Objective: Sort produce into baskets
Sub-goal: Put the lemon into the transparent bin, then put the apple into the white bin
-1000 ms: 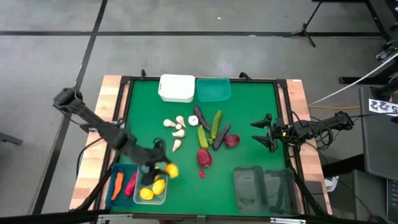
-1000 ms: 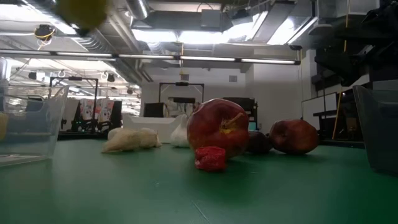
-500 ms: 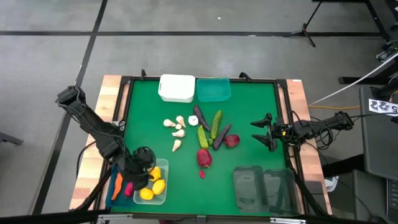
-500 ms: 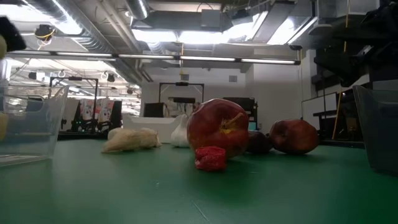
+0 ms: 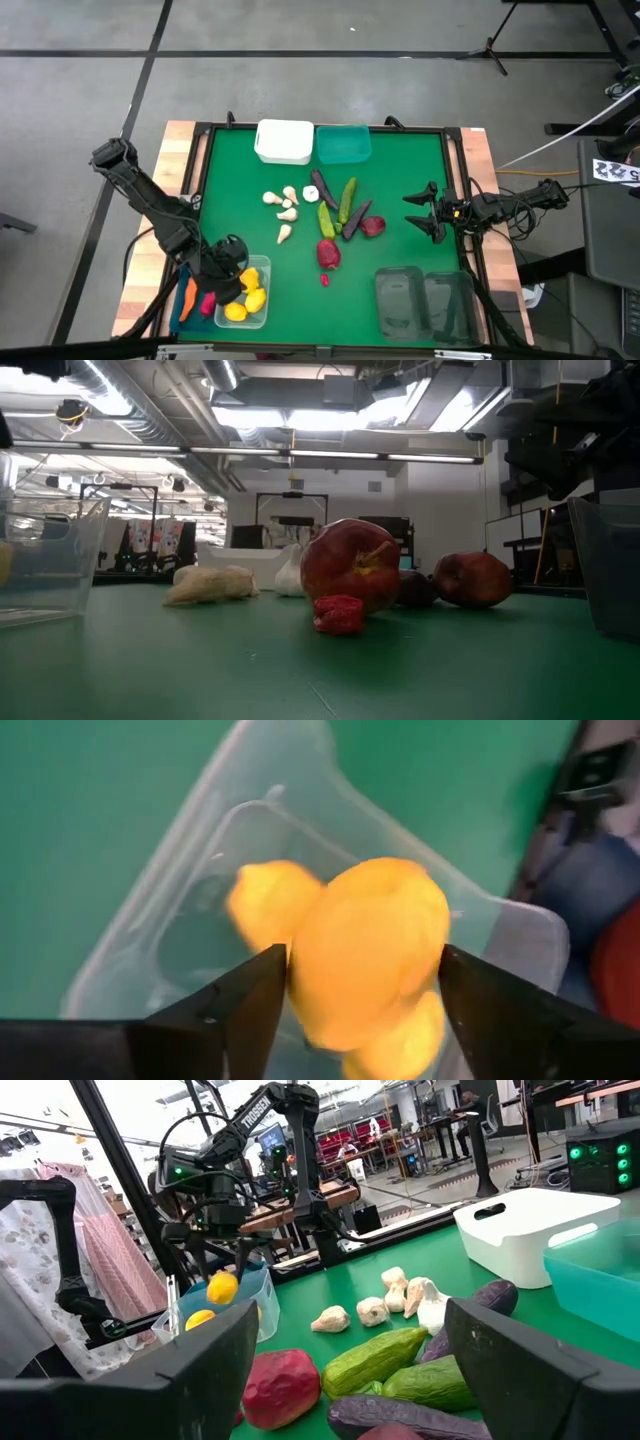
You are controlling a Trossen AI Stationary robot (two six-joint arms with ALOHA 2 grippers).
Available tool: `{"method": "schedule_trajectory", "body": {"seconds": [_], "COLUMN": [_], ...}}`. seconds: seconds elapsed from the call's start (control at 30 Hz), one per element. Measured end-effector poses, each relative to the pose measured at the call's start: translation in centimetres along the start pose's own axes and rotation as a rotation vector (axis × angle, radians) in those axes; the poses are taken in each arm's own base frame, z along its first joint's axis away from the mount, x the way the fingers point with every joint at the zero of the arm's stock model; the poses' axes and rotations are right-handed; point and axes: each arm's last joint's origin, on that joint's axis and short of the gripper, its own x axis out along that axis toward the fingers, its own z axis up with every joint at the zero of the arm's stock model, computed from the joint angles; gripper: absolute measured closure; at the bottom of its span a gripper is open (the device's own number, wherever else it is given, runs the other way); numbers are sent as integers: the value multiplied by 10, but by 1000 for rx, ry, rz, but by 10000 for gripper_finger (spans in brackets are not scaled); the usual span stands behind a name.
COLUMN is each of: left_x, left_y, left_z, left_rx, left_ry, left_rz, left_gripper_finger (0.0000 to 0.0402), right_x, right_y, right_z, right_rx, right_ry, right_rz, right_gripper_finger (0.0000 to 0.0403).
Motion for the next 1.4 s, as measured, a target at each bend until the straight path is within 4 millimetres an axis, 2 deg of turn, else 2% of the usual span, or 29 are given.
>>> {"method": "schedule_trajectory", "body": {"seconds": [0.2,0.4,0.53,0.63,0.8,0.93,1.03,1.13,1.3,1.4], "left_x": [0,1,1,0,-2,0,13,35,81,96], "left_y": [-6,-10,-17,-17,-4,9,14,15,13,12], "left_z": [3,16,37,55,91,123,138,147,149,153], "left_rx": [71,76,154,274,519,560,617,660,799,788], "left_ry": [-20,-79,-205,-313,-563,-664,-689,-685,-640,-677], "left_rz": [-60,-112,-206,-200,29,126,192,214,177,120], "left_gripper_finger": [103,96,96,96,96,96,96,96,96,96], "right_x": [0,0,0,0,0,0,0,0,0,0], "right_y": [0,0,0,0,0,0,0,0,0,0], "right_z": [0,0,0,0,0,0,0,0,0,0], "right_rx": [-1,-1,-1,-1,-23,-23,-23,-23,-26,-26], "right_ry": [0,0,0,0,0,-1,0,0,0,0], "right_rz": [0,0,0,0,0,0,0,0,0,0], "right_gripper_finger": [81,81,81,81,81,81,81,81,81,81]}}
